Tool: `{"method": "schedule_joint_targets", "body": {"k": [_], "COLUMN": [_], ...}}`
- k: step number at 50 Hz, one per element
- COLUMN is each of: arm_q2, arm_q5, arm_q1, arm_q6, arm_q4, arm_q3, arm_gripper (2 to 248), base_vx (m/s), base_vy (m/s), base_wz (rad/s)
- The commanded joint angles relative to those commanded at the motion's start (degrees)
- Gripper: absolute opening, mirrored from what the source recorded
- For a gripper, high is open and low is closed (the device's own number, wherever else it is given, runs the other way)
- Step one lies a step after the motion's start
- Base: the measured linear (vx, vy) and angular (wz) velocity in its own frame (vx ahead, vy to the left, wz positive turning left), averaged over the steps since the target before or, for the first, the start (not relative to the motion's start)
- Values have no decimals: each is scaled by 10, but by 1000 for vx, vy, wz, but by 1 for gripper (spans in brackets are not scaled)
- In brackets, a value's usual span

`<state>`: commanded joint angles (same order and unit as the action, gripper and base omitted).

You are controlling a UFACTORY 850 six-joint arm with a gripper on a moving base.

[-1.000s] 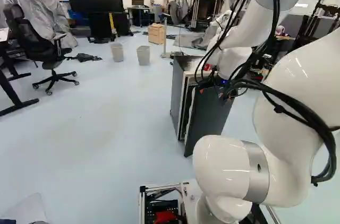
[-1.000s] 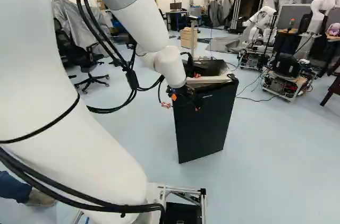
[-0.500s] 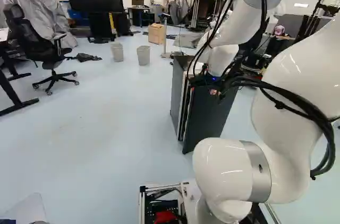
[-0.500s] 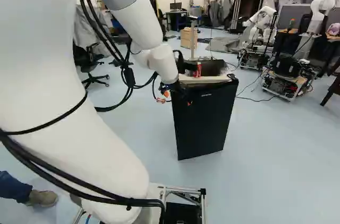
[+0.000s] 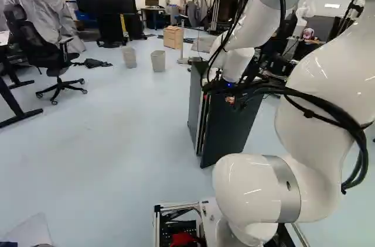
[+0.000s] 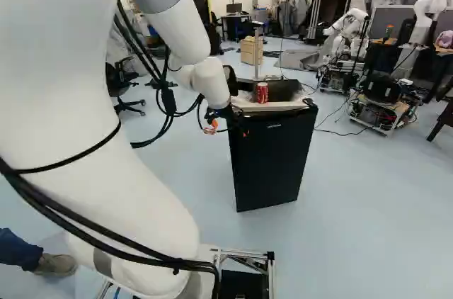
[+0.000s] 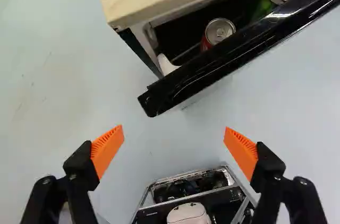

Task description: Grab a drink from the fridge

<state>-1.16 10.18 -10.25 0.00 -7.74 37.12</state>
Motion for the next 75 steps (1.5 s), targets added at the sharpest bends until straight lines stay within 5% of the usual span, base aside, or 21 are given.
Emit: {"method": "schedule_joint_targets", "body": {"k": [31, 49, 75], "arm_q2": [45, 67, 33], "arm_q5": [-33, -76, -144], "arm_q1": [-7, -38, -59], "arm_q6": [0, 0, 0], "arm_q4": [0, 1, 10], "arm_q3": [-45, -72, -82], "arm_gripper": [247, 247, 247], "base_vx": [0, 0, 0], "base_vy": [0, 0, 0], "base_wz": [0, 0, 0]}}
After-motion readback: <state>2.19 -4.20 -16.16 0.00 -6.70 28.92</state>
